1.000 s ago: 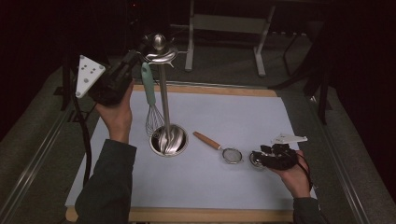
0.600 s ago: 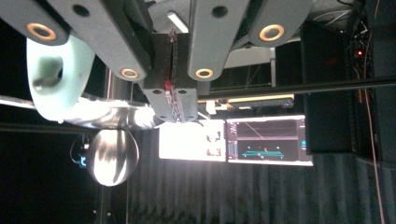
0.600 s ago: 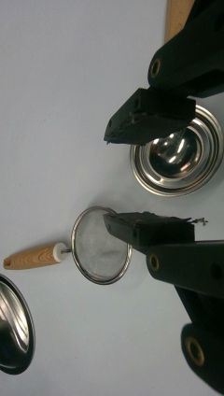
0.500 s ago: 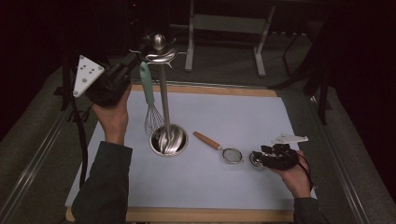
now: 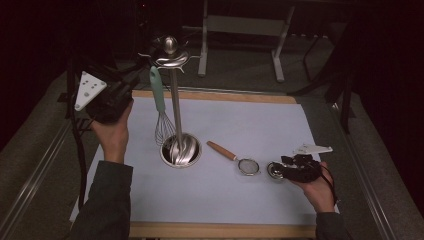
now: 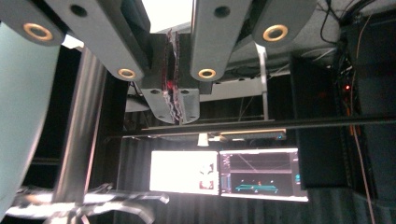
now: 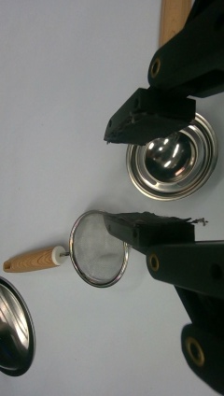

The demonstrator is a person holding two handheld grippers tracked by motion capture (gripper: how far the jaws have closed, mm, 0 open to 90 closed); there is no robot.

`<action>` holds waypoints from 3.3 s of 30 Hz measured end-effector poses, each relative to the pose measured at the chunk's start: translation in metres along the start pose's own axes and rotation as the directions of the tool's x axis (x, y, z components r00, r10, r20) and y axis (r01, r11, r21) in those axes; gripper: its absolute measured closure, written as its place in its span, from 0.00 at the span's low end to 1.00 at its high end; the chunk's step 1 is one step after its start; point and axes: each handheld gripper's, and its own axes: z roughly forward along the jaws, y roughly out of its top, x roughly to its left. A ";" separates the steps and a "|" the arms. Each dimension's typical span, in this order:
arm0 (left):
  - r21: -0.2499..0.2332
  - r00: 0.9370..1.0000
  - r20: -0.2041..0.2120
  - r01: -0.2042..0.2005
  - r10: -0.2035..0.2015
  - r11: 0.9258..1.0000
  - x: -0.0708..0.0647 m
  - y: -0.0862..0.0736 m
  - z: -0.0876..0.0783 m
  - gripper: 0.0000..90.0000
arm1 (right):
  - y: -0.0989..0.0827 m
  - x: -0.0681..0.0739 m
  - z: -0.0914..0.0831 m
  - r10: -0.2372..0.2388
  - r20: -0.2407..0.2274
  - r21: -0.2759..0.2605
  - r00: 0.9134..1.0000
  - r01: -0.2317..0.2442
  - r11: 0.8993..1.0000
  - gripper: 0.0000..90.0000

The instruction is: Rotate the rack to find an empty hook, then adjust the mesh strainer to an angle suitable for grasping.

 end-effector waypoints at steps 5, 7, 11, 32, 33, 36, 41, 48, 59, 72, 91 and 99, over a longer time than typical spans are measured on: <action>0.039 1.000 -0.001 -0.002 0.002 0.999 0.004 -0.012 -0.002 0.96 | 0.001 0.001 0.000 -0.001 -0.006 0.001 1.000 0.001 1.000 0.60; 0.063 1.000 -0.004 -0.010 0.010 0.998 0.005 -0.020 -0.002 0.96 | 0.001 0.000 0.000 -0.002 -0.007 -0.002 1.000 0.002 1.000 0.60; 0.097 1.000 -0.007 -0.001 0.002 0.995 0.007 -0.036 -0.004 0.95 | 0.001 0.001 -0.001 -0.004 -0.007 -0.006 1.000 0.004 1.000 0.60; 0.295 0.998 -0.034 0.065 -0.057 0.953 0.014 -0.131 -0.018 0.94 | 0.002 0.006 0.006 -0.017 -0.016 0.012 1.000 0.017 1.000 0.60; 0.300 0.997 -0.035 0.074 -0.066 0.951 0.014 -0.136 -0.019 0.94 | 0.002 0.006 0.006 -0.016 -0.015 0.013 1.000 0.016 1.000 0.60; 0.320 0.997 -0.039 0.079 -0.070 0.944 0.013 -0.147 -0.022 0.94 | 0.002 0.007 0.007 -0.023 -0.016 0.015 1.000 0.023 1.000 0.60; 0.355 0.996 -0.034 0.085 -0.078 0.931 0.009 -0.167 -0.028 0.93 | 0.004 0.010 0.010 -0.032 -0.020 0.020 0.999 0.032 0.999 0.60; 0.403 0.996 -0.022 0.093 -0.091 0.911 0.005 -0.194 -0.034 0.90 | 0.005 0.013 0.014 -0.040 -0.025 0.029 0.999 0.040 0.999 0.61; 0.455 0.996 -0.027 0.092 -0.089 0.886 0.006 -0.211 -0.035 0.87 | 0.018 0.025 0.024 -0.093 -0.040 0.043 0.995 0.095 0.995 0.63; 0.464 0.991 -0.040 0.133 -0.129 0.876 0.009 -0.217 -0.040 0.86 | 0.051 0.034 0.066 -0.142 -0.080 0.124 0.987 0.152 0.981 0.80; 0.473 0.992 -0.041 0.125 -0.120 0.872 0.008 -0.218 -0.039 0.83 | 0.076 0.046 0.118 -0.082 -0.185 0.183 0.979 0.116 0.976 0.80; 0.473 0.992 -0.042 0.124 -0.118 0.872 0.008 -0.218 -0.039 0.82 | 0.076 0.045 0.128 -0.035 -0.227 0.218 0.973 0.086 0.972 0.82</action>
